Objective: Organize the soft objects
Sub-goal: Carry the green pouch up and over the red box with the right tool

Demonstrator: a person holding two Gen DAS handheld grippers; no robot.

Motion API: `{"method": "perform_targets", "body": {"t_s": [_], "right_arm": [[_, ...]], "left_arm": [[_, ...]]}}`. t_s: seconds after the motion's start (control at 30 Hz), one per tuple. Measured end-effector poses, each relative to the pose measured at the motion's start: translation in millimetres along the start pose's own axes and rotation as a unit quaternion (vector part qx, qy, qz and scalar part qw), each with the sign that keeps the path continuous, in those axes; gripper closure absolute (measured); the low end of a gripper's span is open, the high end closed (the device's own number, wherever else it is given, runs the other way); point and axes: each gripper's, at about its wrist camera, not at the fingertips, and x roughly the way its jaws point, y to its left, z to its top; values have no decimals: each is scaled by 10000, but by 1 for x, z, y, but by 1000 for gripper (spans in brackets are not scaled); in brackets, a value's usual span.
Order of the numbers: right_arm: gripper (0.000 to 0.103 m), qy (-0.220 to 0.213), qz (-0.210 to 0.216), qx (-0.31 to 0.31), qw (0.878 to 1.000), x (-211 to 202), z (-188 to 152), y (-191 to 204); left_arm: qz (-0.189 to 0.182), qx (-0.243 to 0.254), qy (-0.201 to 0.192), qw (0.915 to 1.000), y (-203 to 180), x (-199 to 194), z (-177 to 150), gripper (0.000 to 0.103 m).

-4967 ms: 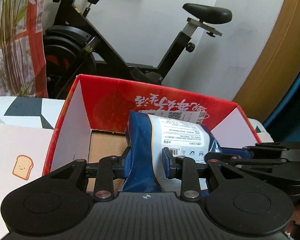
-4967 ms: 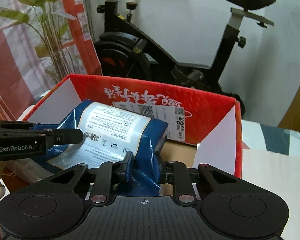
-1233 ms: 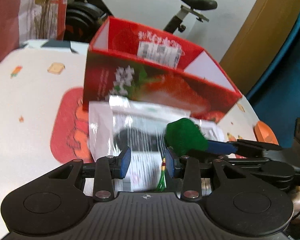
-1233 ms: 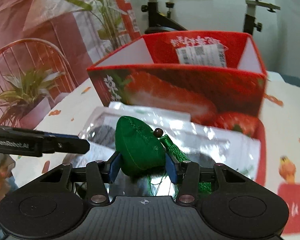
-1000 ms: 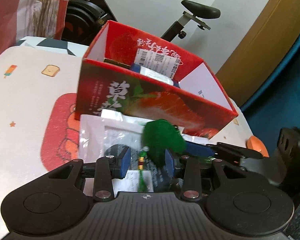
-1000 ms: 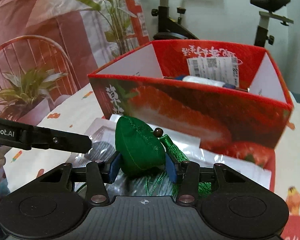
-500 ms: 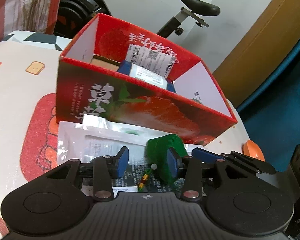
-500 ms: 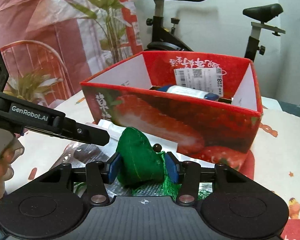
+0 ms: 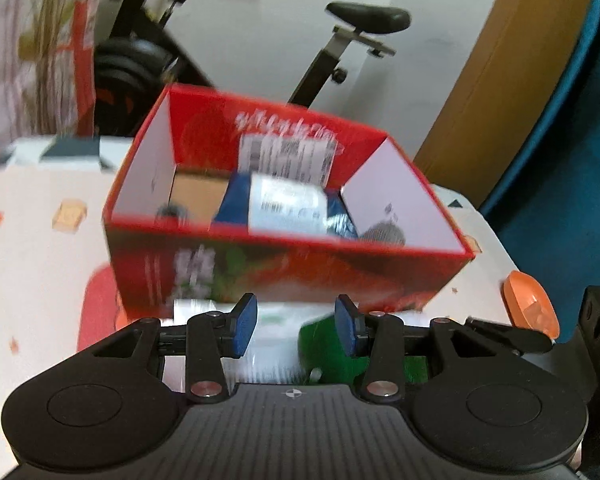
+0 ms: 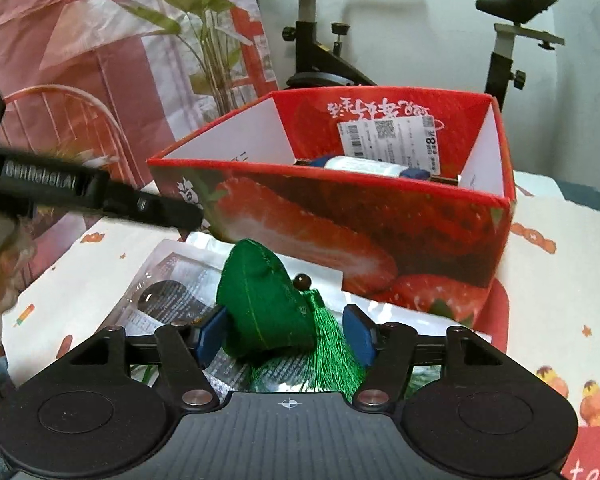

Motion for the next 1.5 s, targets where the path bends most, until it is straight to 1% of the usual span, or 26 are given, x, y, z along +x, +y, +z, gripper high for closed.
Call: {"method": "perform_targets", "body": {"t_s": [0.1, 0.17, 0.2, 0.27, 0.33, 0.4, 0.47, 0.57, 0.63, 0.8, 0.9, 0.97, 1.07, 1.13, 1.17, 1.23, 1.27, 1.3, 1.33, 1.4, 1.5], "right_arm": [[44, 12, 37, 87, 10000, 6, 6, 0], [44, 1, 68, 130, 9999, 11, 10, 2], [44, -6, 76, 97, 9999, 13, 12, 5], [44, -12, 57, -27, 10000, 15, 14, 10], [44, -26, 28, -137, 9999, 12, 15, 13], [43, -38, -13, -219, 9998, 9, 15, 12], [42, 7, -52, -176, 9998, 8, 13, 8], [40, 83, -148, -125, 9998, 6, 10, 5], [39, 118, -105, -170, 9997, 6, 8, 6], [39, 215, -53, -325, 9992, 13, 7, 14], [39, 218, -67, -354, 9991, 17, 5, 16], [39, 267, -86, -338, 9990, 21, 5, 15], [39, 283, -84, -248, 9993, 25, 5, 11], [39, 290, -50, -124, 9995, 27, 5, 7], [45, 272, 7, -53, 9996, 27, 5, 6], [48, 209, 88, 85, 9997, 25, 3, 4], [50, 163, 109, 101, 9998, 23, 3, 4], [64, 128, 166, 86, 9997, 21, 4, 5], [62, 111, 234, 61, 9996, 18, 5, 9], [63, 8, 151, -89, 9998, 11, 11, 17], [63, -189, 183, -211, 9994, 0, 18, 22]], "left_arm": [[57, 353, -289, 9989, -14, -6, 19, 58], [61, 526, -501, 9973, -22, -12, 29, 58], [34, 560, -547, 9969, -24, -13, 32, 58], [-47, 550, -474, 9974, -27, -10, 33, 58], [-83, 538, -278, 9981, -27, -4, 25, 58], [-89, 462, -52, 9989, -22, 5, 10, 58], [-51, 303, 82, 9995, -17, 9, -6, 58], [-263, 227, 252, 9991, -18, 14, -25, 58], [-327, 152, 312, 9989, -16, 20, -32, 58], [-372, -64, 390, 9985, -3, 30, -32, 58], [-547, -311, 478, 9969, 8, 38, -31, 58], [-700, -459, 531, 9951, 10, 43, -32, 58], [-799, -442, 542, 9943, 8, 49, -34, 58], [-832, -572, 552, 9934, 10, 52, -35, 59], [-845, -656, 556, 9927, 11, 53, -35, 60], [-816, -605, 526, 9934, 9, 49, -35, 61], [-765, -537, 510, 9943, 7, 46, -34, 63], [-740, -519, 502, 9946, 5, 44, -33, 64], [-722, -531, 470, 9949, 5, 40, -32, 64], [-725, -534, 330, 9954, 4, 29, -27, 64], [-725, -493, 155, 9960, 2, 14, -22, 64]]}}
